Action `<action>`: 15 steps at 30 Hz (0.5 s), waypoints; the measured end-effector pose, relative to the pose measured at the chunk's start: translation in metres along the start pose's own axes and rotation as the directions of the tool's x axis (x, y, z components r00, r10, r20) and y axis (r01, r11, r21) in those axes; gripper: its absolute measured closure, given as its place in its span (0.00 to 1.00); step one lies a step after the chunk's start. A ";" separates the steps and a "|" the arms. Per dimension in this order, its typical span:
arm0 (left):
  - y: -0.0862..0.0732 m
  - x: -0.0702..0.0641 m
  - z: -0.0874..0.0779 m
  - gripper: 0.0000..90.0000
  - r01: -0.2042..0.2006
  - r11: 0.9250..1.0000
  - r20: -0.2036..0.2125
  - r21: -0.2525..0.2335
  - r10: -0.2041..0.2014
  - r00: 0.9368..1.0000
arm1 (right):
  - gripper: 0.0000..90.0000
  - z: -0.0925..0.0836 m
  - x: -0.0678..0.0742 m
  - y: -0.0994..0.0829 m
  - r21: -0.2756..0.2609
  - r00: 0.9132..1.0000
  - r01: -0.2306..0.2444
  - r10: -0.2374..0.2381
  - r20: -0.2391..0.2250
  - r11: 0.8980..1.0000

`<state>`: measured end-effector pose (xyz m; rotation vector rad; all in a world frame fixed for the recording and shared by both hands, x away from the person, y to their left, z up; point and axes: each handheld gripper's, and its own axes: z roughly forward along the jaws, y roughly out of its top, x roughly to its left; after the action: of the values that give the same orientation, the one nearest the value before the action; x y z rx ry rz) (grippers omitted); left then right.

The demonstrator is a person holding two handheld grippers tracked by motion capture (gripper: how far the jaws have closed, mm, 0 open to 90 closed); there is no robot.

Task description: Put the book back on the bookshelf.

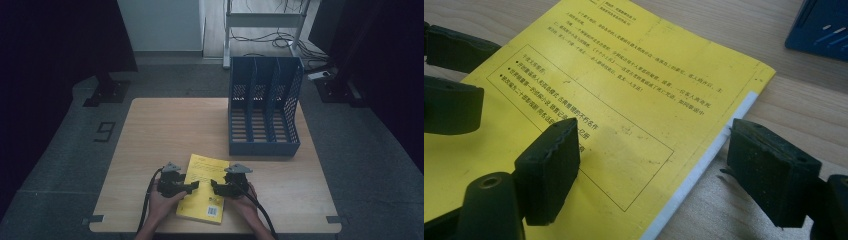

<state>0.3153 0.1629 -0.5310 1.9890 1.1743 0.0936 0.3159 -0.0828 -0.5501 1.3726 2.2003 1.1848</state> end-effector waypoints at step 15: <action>0.001 0.000 -0.005 0.35 0.019 1.000 0.023 -0.018 -0.018 1.000 | 0.23 0.000 0.000 -0.001 -0.006 1.000 -0.006 0.006 0.002 1.000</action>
<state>0.3138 0.1656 -0.5266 1.9583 1.1728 0.0712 0.3153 -0.0826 -0.5505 1.3788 2.1911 1.1899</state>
